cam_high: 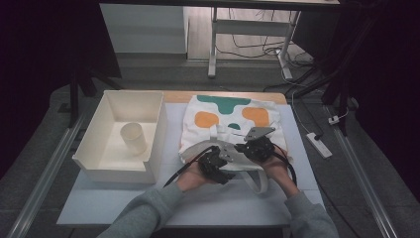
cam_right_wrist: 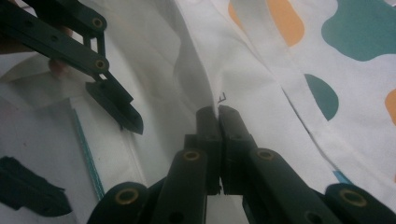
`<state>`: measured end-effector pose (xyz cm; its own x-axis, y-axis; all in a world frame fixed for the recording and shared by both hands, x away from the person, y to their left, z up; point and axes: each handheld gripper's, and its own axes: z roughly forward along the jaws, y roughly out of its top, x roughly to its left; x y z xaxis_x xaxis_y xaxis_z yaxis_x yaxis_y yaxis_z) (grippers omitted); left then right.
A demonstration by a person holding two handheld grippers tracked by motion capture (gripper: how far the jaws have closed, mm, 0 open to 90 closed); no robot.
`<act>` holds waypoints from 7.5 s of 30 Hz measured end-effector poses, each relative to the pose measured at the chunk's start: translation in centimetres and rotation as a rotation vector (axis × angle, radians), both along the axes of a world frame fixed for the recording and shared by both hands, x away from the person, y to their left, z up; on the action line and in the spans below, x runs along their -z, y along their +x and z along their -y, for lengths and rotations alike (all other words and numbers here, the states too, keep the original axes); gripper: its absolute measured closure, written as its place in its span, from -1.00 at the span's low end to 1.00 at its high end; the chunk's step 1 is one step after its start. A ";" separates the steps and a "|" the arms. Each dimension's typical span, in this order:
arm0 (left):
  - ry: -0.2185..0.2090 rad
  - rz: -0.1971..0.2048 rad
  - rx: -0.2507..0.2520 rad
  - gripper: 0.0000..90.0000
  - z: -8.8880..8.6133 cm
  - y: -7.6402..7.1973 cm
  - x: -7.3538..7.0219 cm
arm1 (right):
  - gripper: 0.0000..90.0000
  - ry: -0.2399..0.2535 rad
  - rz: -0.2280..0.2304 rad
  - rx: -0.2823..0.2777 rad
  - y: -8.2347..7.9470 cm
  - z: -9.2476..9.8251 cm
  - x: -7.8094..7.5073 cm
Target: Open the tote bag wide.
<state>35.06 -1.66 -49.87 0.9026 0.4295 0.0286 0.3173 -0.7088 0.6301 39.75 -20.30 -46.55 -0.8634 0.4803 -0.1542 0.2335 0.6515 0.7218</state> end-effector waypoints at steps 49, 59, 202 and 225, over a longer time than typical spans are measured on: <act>-0.008 0.016 0.130 0.92 -2.8 -4.4 -2.6 | 0.96 0.045 0.083 0.039 -0.8 0.8 -3.4; -0.062 0.059 0.179 0.92 -3.8 -6.6 -4.7 | 0.96 0.039 0.115 0.076 -0.9 1.3 -4.8; -0.203 -0.056 -0.201 0.95 -4.8 3.0 -2.0 | -0.10 -0.066 -0.074 -0.100 -10.1 0.5 -0.9; -0.230 -0.071 -0.223 0.95 -5.6 3.5 -1.8 | 0.30 -0.189 -0.115 -0.164 -9.7 1.2 0.4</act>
